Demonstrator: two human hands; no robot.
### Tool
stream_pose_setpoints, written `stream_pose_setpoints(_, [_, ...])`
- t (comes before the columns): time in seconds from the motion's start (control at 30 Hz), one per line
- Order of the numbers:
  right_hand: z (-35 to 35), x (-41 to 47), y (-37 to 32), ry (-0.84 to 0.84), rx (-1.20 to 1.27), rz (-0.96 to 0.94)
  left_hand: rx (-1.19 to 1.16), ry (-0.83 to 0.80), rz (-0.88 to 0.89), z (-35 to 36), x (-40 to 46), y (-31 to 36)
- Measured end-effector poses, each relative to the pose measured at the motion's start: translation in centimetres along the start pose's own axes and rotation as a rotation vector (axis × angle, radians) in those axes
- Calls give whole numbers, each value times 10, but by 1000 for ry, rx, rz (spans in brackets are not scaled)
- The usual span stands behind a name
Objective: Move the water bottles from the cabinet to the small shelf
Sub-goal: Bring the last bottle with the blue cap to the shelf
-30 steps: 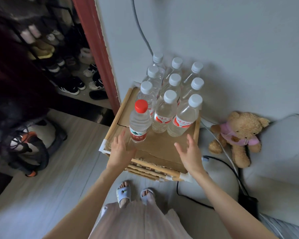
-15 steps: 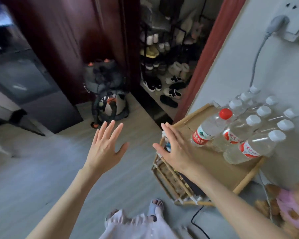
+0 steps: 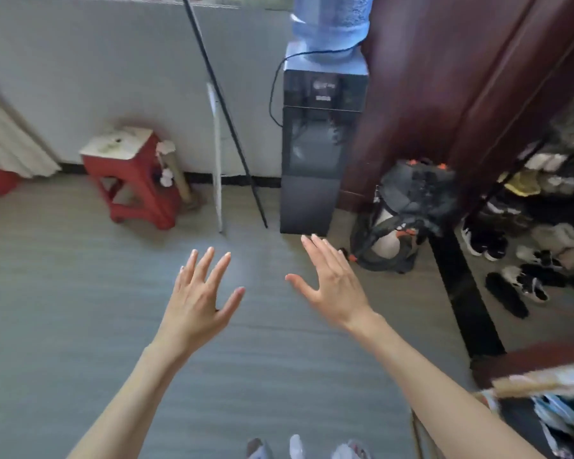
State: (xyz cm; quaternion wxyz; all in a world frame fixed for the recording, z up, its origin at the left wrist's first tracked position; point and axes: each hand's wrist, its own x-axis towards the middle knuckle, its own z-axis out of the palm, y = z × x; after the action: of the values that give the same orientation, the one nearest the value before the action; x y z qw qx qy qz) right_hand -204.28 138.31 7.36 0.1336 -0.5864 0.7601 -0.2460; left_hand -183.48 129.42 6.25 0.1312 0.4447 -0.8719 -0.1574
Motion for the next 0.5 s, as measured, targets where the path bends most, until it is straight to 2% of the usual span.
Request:
stream_pose_setpoints(0.2, [78,94,-123,-125,36,-272,47,146,-277,-64,-12,-124])
stream_pose_setpoints(0.5, [191,233,-262,-358,15,-656,122,280,-681,-112,-11,-273])
